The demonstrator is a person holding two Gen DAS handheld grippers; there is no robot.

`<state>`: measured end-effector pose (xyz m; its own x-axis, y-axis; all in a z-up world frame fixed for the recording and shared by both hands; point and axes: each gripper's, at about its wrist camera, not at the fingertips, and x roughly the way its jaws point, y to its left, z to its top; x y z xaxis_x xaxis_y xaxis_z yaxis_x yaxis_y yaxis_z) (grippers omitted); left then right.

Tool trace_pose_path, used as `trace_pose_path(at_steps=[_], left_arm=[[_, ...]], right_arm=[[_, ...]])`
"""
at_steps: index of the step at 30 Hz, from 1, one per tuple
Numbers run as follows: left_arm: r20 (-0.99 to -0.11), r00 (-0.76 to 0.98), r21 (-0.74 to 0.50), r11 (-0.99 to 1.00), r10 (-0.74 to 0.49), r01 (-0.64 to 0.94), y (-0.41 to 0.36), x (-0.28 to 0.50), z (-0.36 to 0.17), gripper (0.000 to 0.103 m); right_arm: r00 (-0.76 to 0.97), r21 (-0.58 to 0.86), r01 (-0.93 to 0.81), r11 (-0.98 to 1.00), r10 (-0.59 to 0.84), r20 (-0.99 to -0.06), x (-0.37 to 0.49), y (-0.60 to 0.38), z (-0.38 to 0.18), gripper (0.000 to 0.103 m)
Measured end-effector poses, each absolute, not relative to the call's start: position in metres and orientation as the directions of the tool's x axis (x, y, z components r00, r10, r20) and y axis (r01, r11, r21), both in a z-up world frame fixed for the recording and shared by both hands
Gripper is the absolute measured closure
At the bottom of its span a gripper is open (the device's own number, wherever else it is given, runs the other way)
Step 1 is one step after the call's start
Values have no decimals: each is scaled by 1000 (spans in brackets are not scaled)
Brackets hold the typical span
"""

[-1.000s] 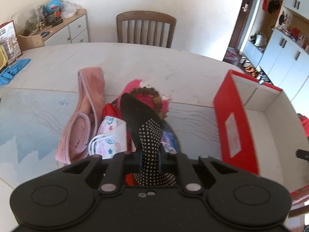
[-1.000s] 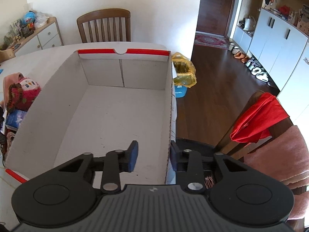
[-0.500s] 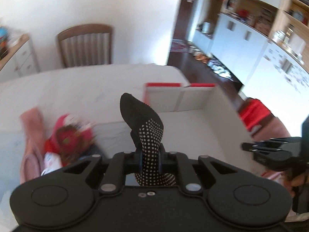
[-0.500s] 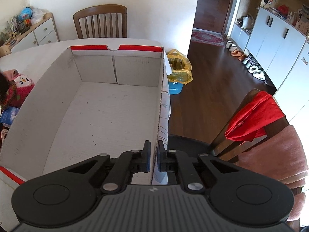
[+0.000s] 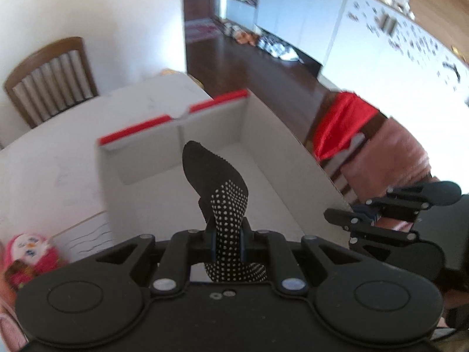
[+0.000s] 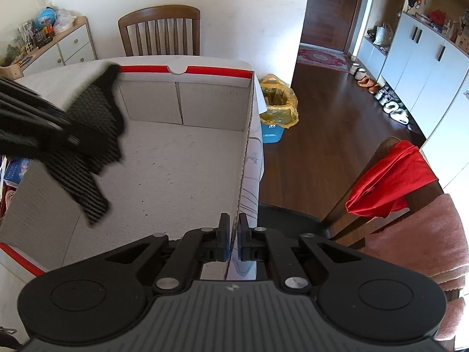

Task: Organize objects
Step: 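Carry the glove over the white box and release it inside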

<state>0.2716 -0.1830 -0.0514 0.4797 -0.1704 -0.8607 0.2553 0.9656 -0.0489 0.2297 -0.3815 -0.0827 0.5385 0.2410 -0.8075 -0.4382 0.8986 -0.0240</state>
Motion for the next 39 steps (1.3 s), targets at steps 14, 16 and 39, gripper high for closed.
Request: trace_pose_path(at_steps=[14, 16, 39], left_arm=[[-931, 337, -13, 935, -141, 356, -223, 313, -113, 90], [-935, 324, -19, 931, -146, 364, -225, 316, -118, 88], [-911, 378, -30, 939, -167, 342, -216, 313, -115, 36]], right_arm=[[532, -15, -446, 895, 252, -808, 230, -382, -83, 98], [531, -10, -445, 895, 255, -808, 231, -382, -82, 98], [529, -7, -445, 895, 257, -809, 231, -382, -83, 98]])
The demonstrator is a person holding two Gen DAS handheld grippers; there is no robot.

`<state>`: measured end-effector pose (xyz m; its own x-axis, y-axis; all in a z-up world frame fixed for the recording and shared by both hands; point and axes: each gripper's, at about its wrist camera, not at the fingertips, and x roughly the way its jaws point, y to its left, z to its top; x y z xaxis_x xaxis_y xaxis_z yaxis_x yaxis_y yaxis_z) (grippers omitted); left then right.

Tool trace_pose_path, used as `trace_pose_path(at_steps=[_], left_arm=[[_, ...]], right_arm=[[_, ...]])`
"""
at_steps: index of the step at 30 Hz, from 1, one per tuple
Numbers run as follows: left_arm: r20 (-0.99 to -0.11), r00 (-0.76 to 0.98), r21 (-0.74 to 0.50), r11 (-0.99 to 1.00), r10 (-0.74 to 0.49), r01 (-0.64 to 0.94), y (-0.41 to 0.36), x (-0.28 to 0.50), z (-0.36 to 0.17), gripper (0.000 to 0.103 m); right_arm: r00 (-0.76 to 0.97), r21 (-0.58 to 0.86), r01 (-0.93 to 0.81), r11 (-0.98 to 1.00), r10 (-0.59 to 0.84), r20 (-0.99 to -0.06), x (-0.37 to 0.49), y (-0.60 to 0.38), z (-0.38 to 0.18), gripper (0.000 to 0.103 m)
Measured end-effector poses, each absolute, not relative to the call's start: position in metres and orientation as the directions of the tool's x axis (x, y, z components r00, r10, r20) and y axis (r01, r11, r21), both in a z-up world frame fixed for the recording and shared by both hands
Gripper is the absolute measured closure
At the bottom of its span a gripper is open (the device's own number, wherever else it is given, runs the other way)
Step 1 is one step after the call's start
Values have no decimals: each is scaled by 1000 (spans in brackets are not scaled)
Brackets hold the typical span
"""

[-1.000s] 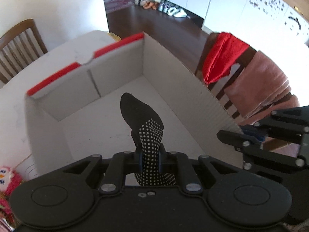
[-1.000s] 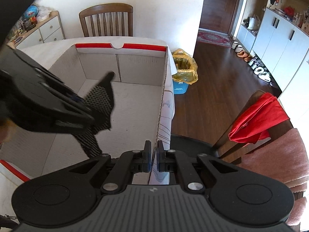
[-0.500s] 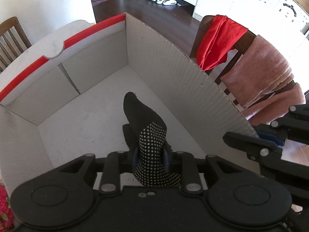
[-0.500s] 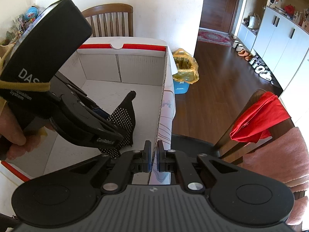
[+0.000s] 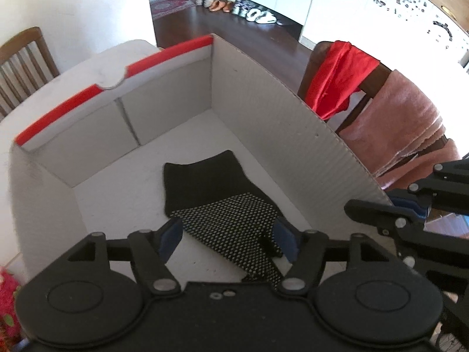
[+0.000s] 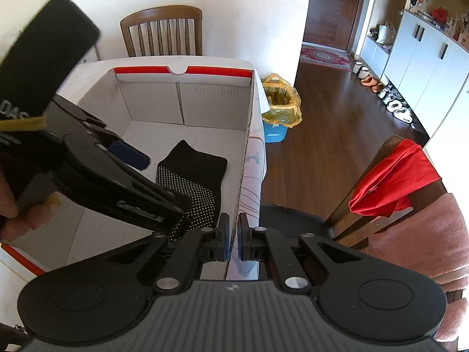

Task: Organize objects
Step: 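Carry the glove over the white box and release it inside, then return the left gripper to the pile and grasp the brown beaded bracelet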

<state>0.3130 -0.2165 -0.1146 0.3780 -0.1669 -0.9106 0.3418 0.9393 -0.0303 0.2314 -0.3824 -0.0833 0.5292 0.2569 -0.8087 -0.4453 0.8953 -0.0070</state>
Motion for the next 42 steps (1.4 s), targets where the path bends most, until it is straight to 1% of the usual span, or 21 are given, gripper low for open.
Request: trace_pose_path(at_steps=[9, 14, 23, 25, 27, 37, 38, 42], left_arm=[[-882, 453, 2, 961, -129, 278, -199, 287, -86, 36], [-857, 497, -13, 971, -133, 238, -181, 268, -68, 36], [-816, 568, -5, 985, -104, 173, -147, 239, -47, 35], [-810, 579, -5, 988, -96, 157, -138, 232, -45, 34], [-803, 590, 0, 990, -83, 139, -129, 225, -43, 30], [-782, 623, -6, 999, -24, 31, -70, 202, -39, 20], [-780, 626, -4, 1000, -15, 19, -63, 200, -39, 18], [-771, 635, 47, 999, 52, -25, -42, 195, -42, 13]], right_arm=[[533, -23, -440, 898, 240, -811, 231, -381, -84, 99], [537, -37, -436, 899, 227, -812, 231, -379, -84, 99], [549, -71, -435, 898, 201, -811, 227, -374, -84, 99], [555, -89, -439, 894, 192, -809, 224, -370, -83, 99], [559, -99, -434, 895, 181, -809, 221, -367, -83, 99], [583, -158, -441, 883, 149, -799, 210, -361, -84, 98], [587, -166, -445, 880, 147, -796, 208, -360, -84, 98], [597, -190, -453, 871, 138, -790, 202, -357, -84, 97]])
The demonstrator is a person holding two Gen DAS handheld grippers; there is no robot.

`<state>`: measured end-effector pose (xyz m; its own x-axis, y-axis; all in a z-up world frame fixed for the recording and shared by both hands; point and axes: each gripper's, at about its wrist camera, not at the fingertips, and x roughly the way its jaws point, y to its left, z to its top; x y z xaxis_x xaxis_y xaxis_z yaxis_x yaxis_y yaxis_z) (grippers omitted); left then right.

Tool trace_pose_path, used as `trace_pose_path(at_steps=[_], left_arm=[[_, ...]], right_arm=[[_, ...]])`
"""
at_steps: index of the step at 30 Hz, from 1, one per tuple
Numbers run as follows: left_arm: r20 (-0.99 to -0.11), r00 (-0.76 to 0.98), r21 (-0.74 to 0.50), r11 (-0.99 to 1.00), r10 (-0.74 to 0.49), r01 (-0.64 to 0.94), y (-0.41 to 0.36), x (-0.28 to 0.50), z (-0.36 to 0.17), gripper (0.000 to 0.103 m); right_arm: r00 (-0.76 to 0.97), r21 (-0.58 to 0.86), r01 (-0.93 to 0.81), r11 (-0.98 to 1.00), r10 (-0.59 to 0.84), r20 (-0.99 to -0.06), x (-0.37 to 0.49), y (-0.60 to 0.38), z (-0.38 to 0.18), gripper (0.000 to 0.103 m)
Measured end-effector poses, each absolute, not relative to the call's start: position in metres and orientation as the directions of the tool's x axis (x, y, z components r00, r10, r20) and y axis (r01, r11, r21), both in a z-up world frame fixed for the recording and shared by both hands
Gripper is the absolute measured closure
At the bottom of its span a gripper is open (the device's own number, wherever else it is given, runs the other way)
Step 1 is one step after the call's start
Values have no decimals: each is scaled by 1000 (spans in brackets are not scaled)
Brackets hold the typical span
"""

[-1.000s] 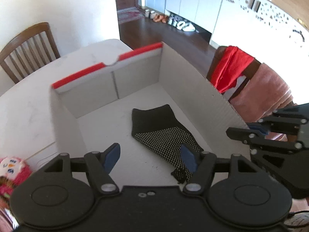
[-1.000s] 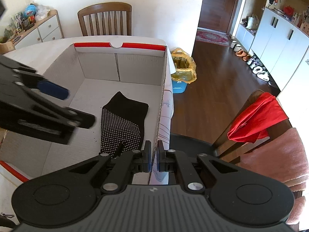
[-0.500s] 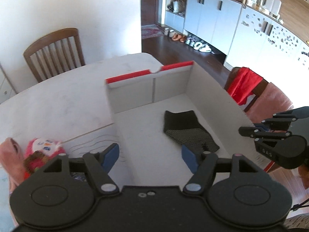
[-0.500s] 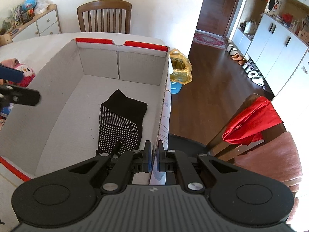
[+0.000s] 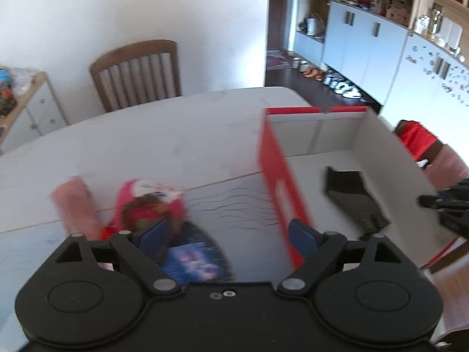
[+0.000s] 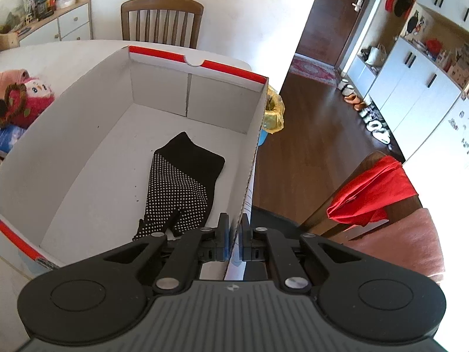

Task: Organize objects
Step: 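Return the left gripper to the pile and grasp the brown beaded bracelet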

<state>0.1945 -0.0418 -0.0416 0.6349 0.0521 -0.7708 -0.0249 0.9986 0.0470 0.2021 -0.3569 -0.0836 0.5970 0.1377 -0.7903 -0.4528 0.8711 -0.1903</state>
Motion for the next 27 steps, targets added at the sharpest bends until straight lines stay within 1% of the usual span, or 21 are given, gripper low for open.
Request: trace_pose_path(at_steps=[3, 6, 11, 13, 16, 18, 23, 27], left_arm=[[-768, 635, 59, 997, 82, -57, -24, 191, -44, 9], [-762, 636, 82, 993, 120, -88, -8, 188, -47, 7], [-759, 631, 86, 986, 158, -143, 20, 190, -56, 8], [-761, 628, 78, 984, 165, -163, 27, 192, -60, 11], [-769, 615, 74, 980, 173, -184, 35, 197, -67, 18], [-776, 604, 82, 979, 181, -188, 37, 200, -73, 25], [-783, 588, 91, 973, 201, -212, 43, 204, -82, 35], [-805, 562, 59, 968, 190, -242, 52, 209, -89, 48]], right_arm=[[596, -193, -452, 871, 133, -792, 200, -357, -83, 97], [594, -195, -446, 874, 125, -795, 198, -357, -82, 97], [586, -191, -427, 884, 110, -803, 202, -355, -79, 97], [586, -195, -423, 885, 103, -803, 205, -355, -79, 97], [586, -193, -414, 890, 98, -805, 210, -358, -80, 97], [584, -191, -406, 894, 94, -806, 213, -359, -80, 97], [585, -198, -414, 889, 93, -806, 217, -359, -81, 97], [583, -197, -420, 886, 96, -807, 218, -360, -81, 97]])
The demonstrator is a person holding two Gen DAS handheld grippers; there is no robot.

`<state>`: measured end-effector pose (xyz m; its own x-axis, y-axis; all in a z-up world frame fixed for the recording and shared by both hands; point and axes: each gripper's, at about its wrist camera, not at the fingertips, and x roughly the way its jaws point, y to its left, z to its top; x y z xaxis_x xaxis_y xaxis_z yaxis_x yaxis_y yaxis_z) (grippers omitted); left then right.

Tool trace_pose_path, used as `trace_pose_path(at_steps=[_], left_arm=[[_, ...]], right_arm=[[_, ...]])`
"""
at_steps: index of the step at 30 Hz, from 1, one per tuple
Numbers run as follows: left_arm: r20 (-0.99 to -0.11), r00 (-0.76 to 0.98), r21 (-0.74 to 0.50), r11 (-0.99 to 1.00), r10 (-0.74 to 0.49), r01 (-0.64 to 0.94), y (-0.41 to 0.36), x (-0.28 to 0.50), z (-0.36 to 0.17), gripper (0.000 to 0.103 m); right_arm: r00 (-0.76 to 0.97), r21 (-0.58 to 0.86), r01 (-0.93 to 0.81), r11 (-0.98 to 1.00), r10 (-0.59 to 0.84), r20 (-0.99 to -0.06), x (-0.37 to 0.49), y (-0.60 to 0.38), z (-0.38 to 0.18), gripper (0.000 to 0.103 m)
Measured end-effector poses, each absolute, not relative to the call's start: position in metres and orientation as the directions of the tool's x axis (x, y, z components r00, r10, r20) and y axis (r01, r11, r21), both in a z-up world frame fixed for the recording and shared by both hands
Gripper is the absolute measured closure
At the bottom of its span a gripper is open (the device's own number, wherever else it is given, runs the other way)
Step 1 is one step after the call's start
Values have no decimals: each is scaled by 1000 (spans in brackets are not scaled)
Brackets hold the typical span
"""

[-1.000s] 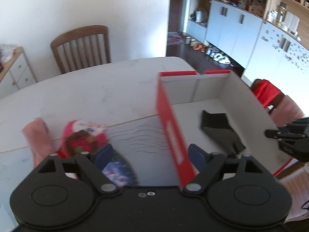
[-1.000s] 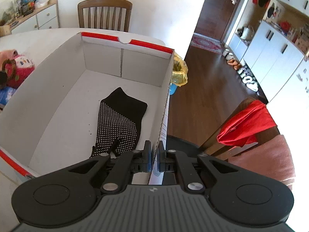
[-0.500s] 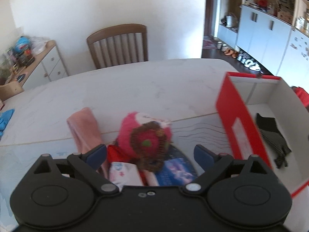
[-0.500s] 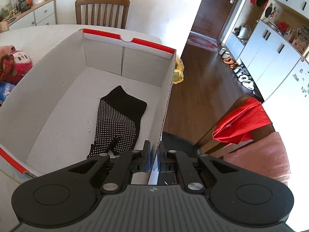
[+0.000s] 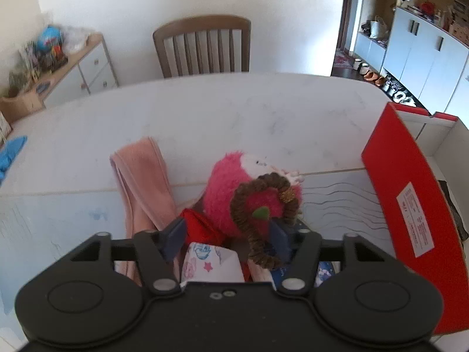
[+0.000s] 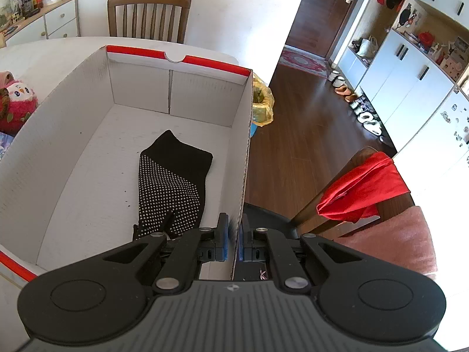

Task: Organize objects
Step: 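Return the left gripper to the pile and grasp the brown beaded bracelet, then carry the bracelet into the box and open the left gripper beside the glove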

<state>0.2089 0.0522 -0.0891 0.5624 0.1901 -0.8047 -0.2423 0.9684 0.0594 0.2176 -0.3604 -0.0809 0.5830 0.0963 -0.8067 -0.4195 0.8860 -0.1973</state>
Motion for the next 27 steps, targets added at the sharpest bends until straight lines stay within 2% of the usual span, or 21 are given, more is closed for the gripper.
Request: trace_pose_path(at_steps=[10, 12, 16, 18, 27], left_arm=[[-839, 532, -17, 970, 118, -242, 58, 215, -104, 63], [-843, 527, -28, 969, 108, -243, 59, 216, -105, 74], [-843, 529, -41, 970, 96, -240, 58, 214, -105, 85], [-844, 530, -55, 969, 84, -241, 59, 213, -104, 94], [-826, 558, -68, 968, 80, -240, 53, 201, -86, 97]], right_arm=[[583, -198, -427, 882, 102, -806, 218, -362, -82, 96], [584, -199, -427, 882, 101, -806, 218, -362, -81, 96], [584, -199, -427, 882, 101, -805, 218, -362, -82, 96], [584, -198, -425, 883, 101, -805, 218, -362, -81, 96], [586, -194, -421, 886, 103, -804, 219, -362, -82, 96]])
